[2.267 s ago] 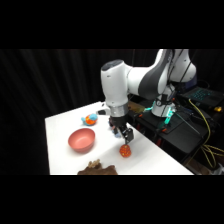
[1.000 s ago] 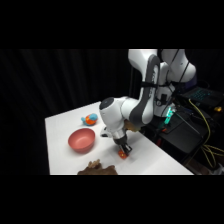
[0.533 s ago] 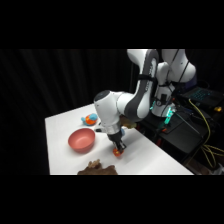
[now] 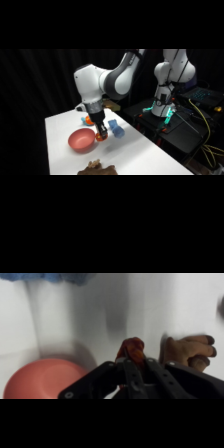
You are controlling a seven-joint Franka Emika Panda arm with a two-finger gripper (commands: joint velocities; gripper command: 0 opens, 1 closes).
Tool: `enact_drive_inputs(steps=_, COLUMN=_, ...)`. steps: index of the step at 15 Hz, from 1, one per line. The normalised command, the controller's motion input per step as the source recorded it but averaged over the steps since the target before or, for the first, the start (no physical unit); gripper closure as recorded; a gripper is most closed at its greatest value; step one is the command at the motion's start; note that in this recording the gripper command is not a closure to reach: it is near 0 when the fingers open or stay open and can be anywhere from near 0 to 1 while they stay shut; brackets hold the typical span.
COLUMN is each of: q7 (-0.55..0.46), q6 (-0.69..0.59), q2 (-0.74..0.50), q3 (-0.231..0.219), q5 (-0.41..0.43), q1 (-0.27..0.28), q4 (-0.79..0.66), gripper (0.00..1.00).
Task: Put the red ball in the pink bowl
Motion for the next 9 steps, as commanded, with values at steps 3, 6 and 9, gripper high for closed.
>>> enact_drive_inputs(steps=3, q7=-0.03, q6=-0.46, q2=0.49, q3=-0.080, q5=-0.108, q1=-0.054, q4=0.89, gripper=0.29)
enact_drive_inputs(steps=6, q7=0.00, q6=-0.41, q2=0.58, q3=-0.036, q5=-0.067, q1=-0.043, q4=0.89, gripper=0.29)
enact_drive_inputs(steps=9, q7=0.04, q6=-0.38, q2=0.52, q3=-0.005, q5=-0.019, q1=-0.054, q4=0.79, gripper=0.29)
